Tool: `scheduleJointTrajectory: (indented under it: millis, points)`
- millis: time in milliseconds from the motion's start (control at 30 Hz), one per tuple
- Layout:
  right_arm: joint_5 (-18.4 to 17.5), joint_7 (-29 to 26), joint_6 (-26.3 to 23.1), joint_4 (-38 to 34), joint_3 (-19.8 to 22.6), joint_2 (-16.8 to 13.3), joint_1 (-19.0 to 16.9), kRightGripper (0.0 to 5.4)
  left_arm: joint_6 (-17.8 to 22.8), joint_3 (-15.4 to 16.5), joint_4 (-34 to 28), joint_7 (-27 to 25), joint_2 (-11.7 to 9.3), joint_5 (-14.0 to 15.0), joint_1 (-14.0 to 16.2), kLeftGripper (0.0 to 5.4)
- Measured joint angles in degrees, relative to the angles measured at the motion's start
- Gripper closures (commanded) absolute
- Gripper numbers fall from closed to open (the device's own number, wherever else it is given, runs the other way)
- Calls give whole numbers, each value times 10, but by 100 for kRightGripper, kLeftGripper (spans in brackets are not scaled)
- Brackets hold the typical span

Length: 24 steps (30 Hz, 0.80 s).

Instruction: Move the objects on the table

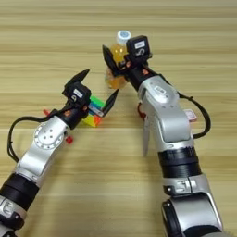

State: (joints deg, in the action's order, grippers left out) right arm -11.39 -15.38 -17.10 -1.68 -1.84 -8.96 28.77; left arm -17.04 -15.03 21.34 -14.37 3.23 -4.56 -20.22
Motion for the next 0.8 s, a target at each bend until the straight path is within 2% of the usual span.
scheduleJointTrajectory:
  millis: [300,800]
  points:
    - [1,-12,-25,-30,-35,16,-12,190,2,2,2,2,0,0,0,0]
    - [1,-28,-63,-65,-54,17,-50,190,2,7,8,5,0,0,-2,0]
